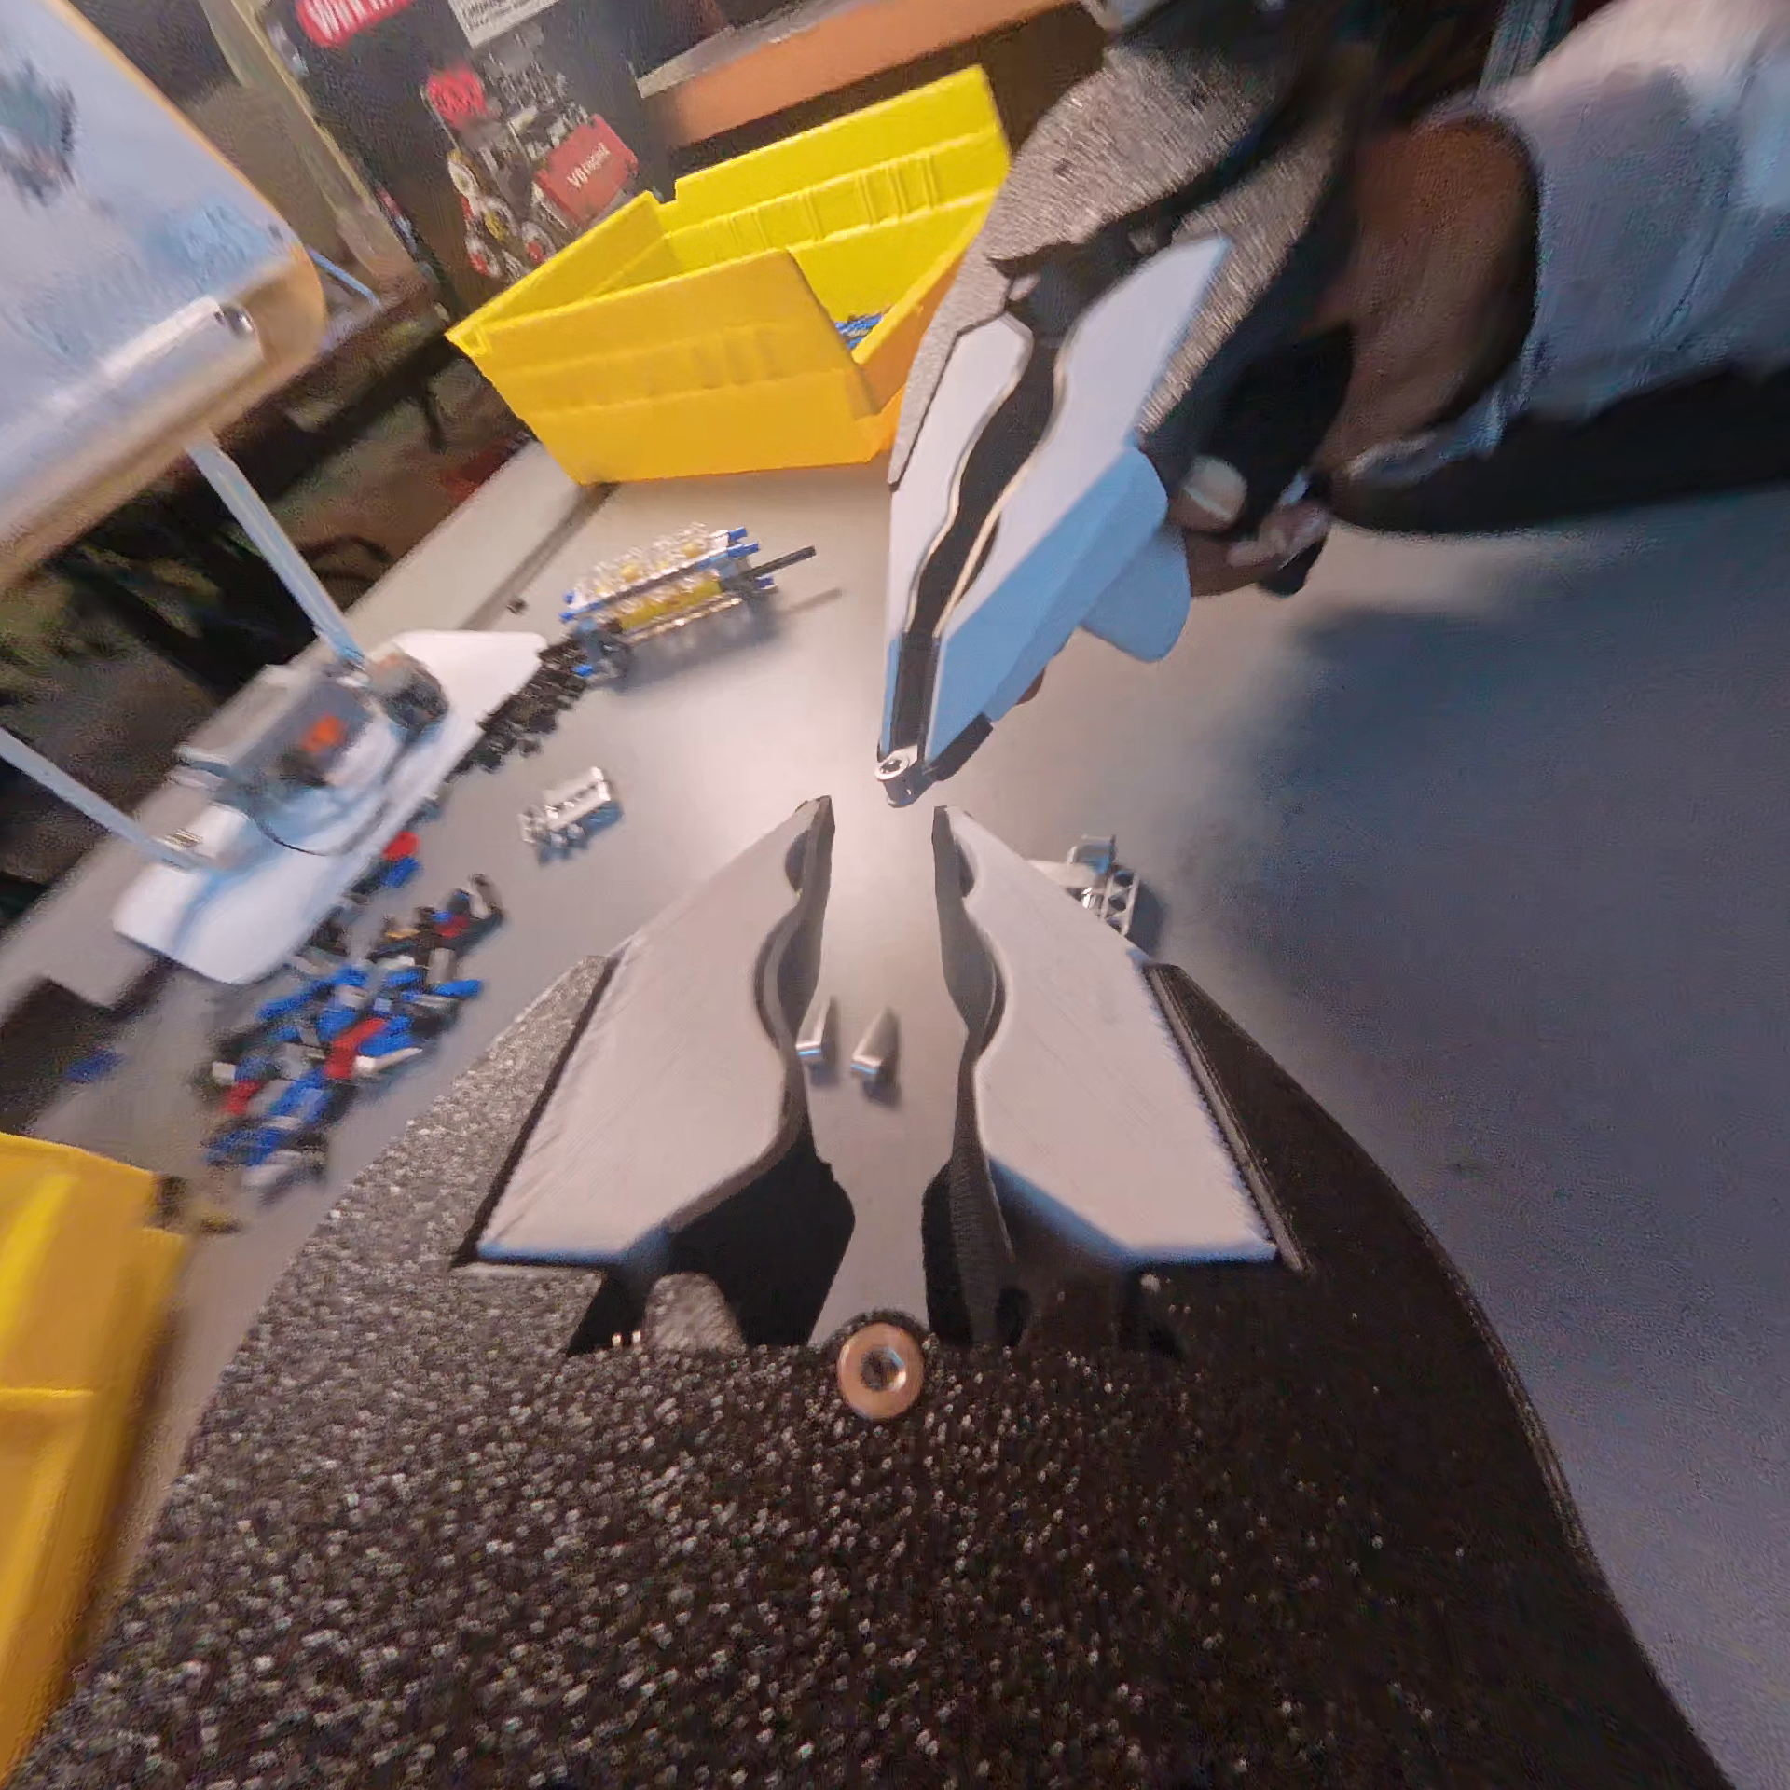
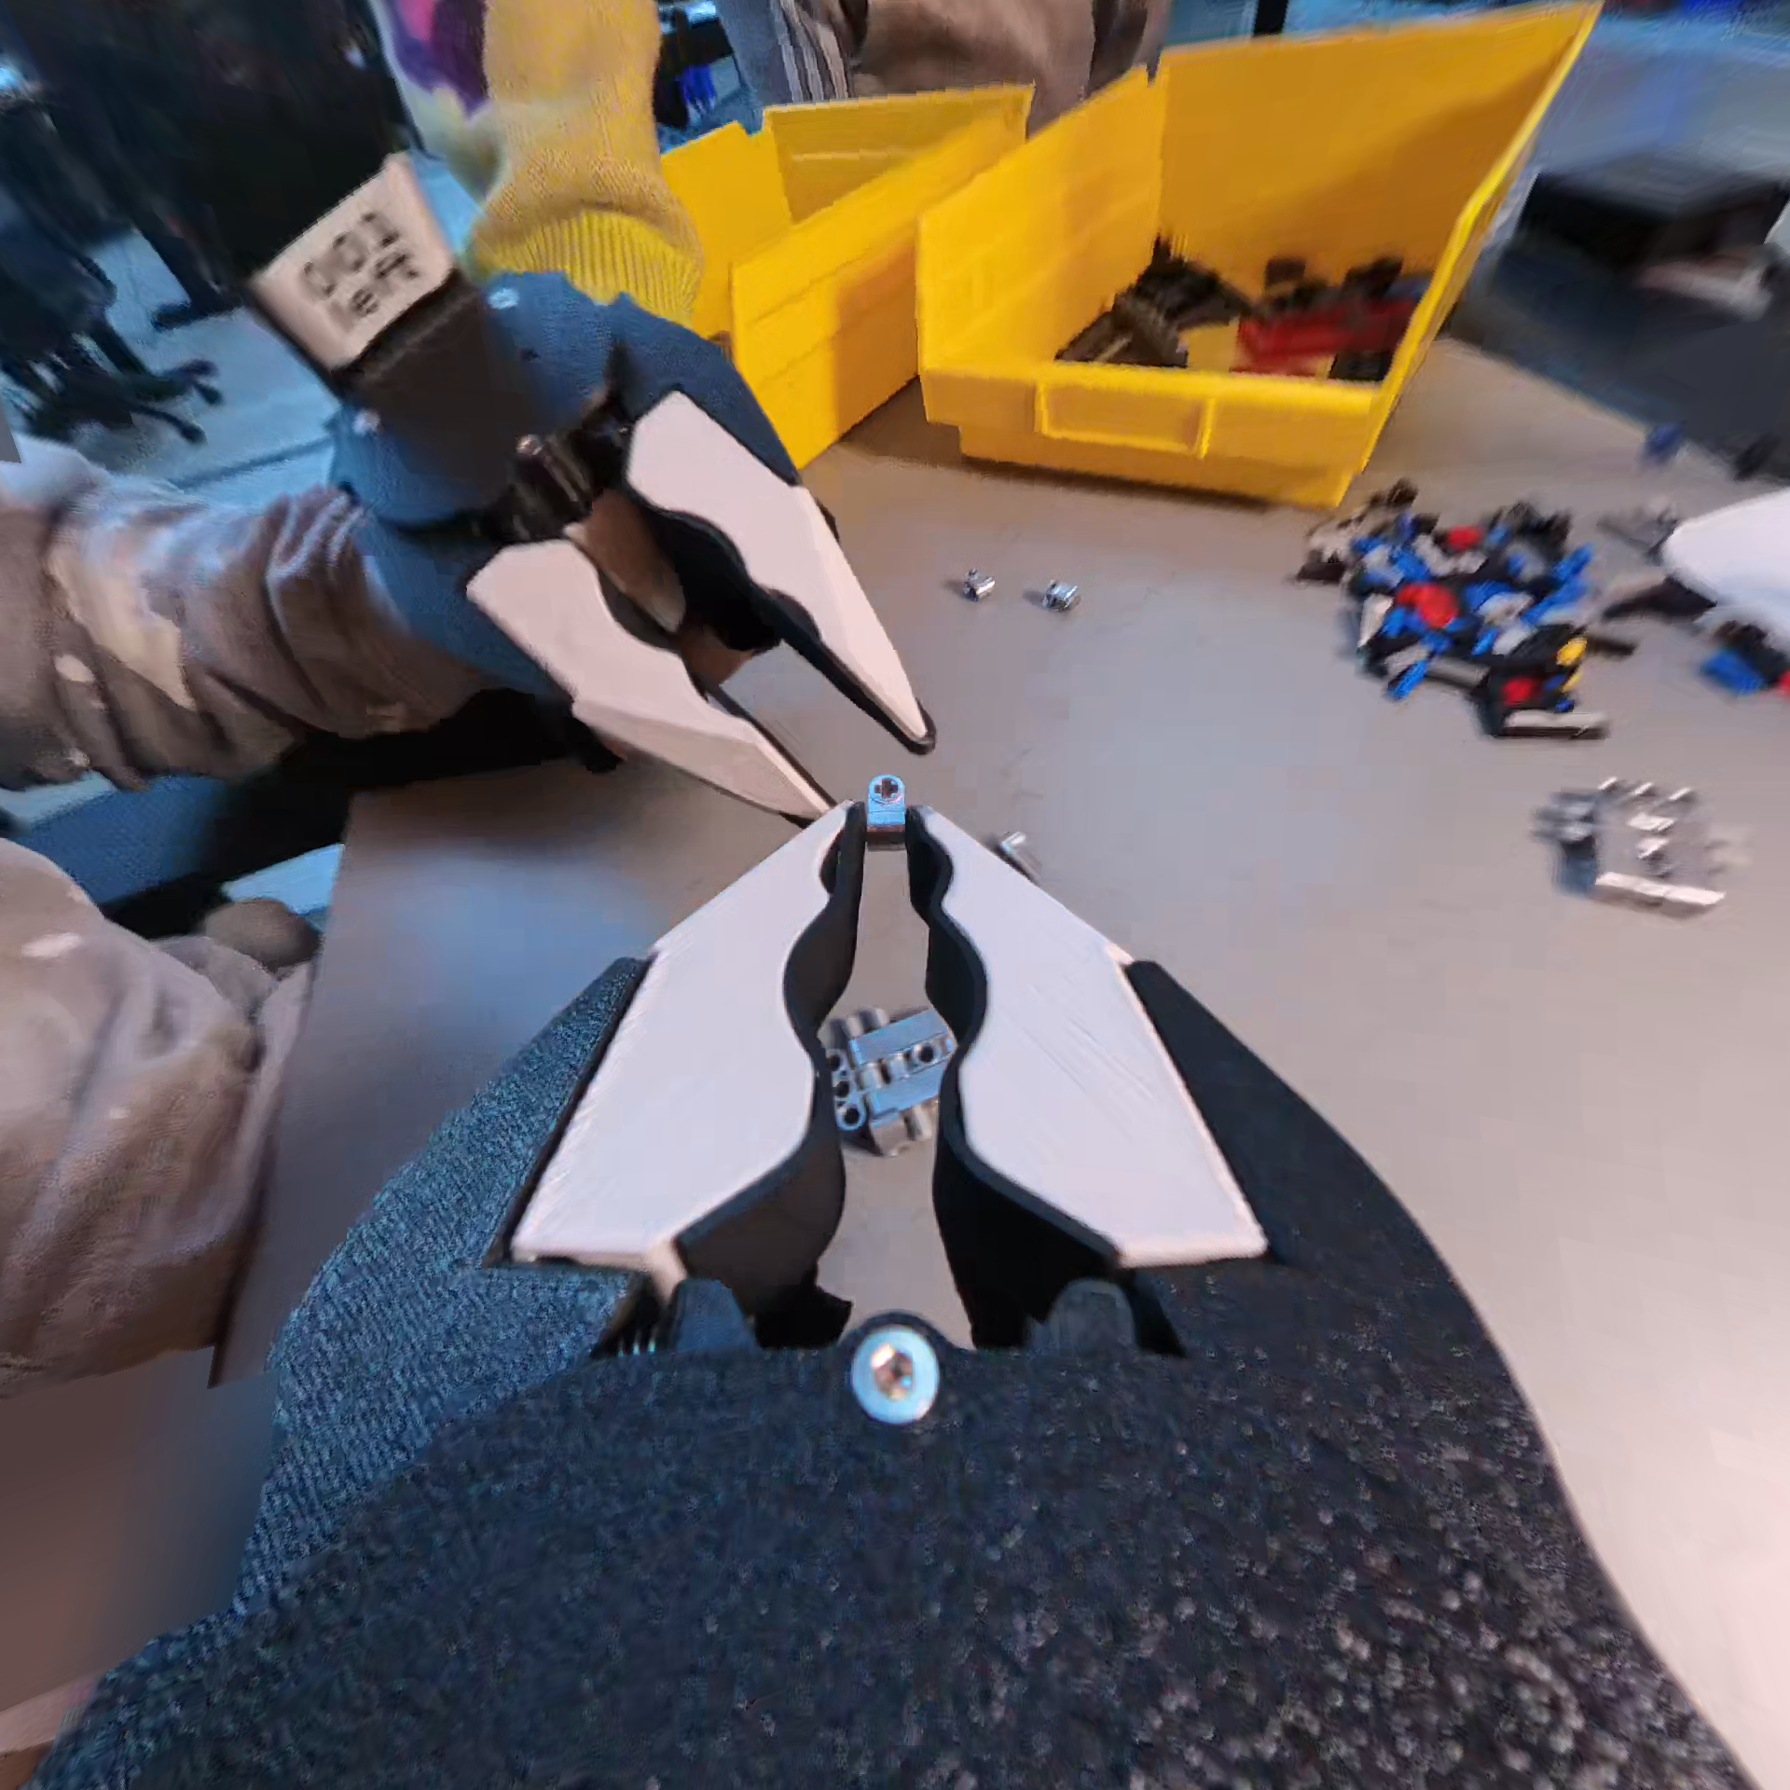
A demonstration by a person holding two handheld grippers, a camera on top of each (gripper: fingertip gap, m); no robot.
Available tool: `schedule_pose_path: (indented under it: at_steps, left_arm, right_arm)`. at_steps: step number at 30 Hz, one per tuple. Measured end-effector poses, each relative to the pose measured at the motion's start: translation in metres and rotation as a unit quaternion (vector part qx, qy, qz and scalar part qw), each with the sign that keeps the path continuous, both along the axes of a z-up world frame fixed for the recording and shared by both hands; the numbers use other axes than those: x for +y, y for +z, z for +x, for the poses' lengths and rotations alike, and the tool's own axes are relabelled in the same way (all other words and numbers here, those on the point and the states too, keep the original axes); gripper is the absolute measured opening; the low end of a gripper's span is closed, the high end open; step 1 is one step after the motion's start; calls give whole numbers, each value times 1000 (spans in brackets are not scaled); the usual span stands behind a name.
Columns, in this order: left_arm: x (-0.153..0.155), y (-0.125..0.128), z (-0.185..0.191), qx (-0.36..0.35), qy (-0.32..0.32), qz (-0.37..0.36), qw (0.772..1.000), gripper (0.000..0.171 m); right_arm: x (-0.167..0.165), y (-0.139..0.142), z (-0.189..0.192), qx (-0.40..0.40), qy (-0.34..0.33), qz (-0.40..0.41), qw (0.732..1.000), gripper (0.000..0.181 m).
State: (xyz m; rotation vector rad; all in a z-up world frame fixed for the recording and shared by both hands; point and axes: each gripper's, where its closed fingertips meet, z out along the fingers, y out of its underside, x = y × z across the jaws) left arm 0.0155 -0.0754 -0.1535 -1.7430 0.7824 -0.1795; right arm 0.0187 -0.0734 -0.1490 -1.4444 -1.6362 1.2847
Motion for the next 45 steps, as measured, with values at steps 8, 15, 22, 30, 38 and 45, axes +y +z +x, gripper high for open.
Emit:
schedule_pose_path:
  at_steps: [8, 15, 22, 30, 38, 45]
  left_arm:
    - [2, -12, 0, 220, 21, 102, 970, 0]
    - [2, -12, 4, 210, 15, 102, 972, 8]
    - [0, -1, 13, 150, 7, 105, 983, 17]
    - [-2, 3, 12, 140, 6, 104, 985, 15]
    - [-4, 4, 10, 203, 8, 141, 969, 13]
    - [-7, 4, 13, 207, -2, 152, 966, 12]
  right_arm:
    - [-6, -17, 2, -66, 1, -158, 985, 7]
    - [-3, -19, 4, -71, -3, -193, 979, 7]
    - [-10, -9, 1, -46, 13, -267, 962, 7]
    - [-12, -2, 1, -33, 25, -332, 942, 7]
    - [-16, 3, 3, -26, 44, -408, 911, 7]
    - [-18, 4, 6, -23, 53, -451, 890, 7]
